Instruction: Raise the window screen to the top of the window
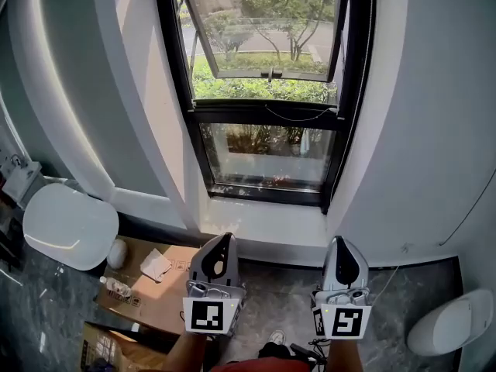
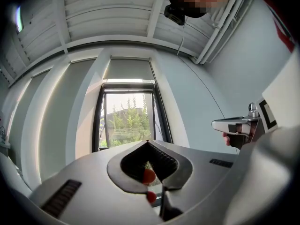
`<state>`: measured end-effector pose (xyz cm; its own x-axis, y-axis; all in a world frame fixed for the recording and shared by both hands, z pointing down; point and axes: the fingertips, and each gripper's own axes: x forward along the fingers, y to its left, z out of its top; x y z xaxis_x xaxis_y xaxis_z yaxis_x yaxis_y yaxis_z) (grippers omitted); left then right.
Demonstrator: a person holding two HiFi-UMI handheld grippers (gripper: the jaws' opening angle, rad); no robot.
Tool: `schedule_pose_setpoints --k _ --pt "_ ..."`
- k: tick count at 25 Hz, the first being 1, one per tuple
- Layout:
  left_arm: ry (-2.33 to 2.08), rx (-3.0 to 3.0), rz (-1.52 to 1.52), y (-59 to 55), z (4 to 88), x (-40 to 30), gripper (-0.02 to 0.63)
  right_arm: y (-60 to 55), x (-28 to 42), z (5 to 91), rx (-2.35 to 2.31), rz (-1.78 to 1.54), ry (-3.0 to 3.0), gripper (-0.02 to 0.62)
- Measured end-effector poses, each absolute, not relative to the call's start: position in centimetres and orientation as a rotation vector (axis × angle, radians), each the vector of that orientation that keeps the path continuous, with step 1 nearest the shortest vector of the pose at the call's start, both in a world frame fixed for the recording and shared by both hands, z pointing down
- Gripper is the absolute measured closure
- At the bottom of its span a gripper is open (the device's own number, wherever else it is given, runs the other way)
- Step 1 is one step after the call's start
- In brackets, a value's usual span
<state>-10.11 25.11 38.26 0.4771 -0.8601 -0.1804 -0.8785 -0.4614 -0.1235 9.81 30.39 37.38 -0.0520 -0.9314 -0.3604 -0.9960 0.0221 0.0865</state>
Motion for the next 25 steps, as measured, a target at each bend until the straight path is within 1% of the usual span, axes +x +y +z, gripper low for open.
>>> schedule_pose_setpoints --k 9,21,25 --pt "1.545 -2.488 0.105 21.4 38.0 -5.4 0.601 26.1 14.4 38.1 -1.966 0.442 2.115 0.586" --pt "1.56 -2.504 0.094 18.2 39.4 -4.0 0.601 22.7 15.6 39.1 -1.967 0.434 2.135 0.588" --pt "1.555 -2.495 0.158 16.3 39.3 -4.0 0.601 21.2 15.9 39.0 -1.985 0.468 2.137 0.586"
